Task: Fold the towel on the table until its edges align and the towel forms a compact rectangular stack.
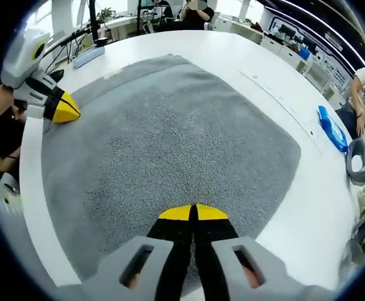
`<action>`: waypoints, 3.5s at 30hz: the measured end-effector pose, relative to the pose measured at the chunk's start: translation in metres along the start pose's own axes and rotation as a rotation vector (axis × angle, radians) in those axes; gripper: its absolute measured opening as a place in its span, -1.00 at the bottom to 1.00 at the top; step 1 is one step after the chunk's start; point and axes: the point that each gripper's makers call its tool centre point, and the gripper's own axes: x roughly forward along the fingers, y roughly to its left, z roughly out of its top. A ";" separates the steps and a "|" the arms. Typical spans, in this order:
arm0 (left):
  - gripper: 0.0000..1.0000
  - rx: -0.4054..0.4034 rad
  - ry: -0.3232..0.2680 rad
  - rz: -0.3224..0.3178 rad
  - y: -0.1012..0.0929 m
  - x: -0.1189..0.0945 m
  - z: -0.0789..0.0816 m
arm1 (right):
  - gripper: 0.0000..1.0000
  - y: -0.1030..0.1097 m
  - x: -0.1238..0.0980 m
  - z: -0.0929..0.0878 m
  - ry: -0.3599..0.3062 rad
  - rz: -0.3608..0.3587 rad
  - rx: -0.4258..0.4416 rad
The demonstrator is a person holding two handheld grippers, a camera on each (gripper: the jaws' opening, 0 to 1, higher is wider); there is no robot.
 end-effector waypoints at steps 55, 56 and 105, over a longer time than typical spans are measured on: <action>-0.99 0.200 0.099 -0.020 -0.120 0.042 0.035 | -1.00 -0.059 -0.056 -0.114 -0.050 -0.022 0.022; -0.99 0.206 0.099 -0.019 -0.120 0.043 0.036 | -1.00 -0.059 -0.056 -0.115 -0.052 -0.024 0.019; -0.99 0.486 0.128 -0.016 -0.125 0.088 0.098 | -1.00 -0.004 -0.079 -0.139 -0.117 0.031 0.078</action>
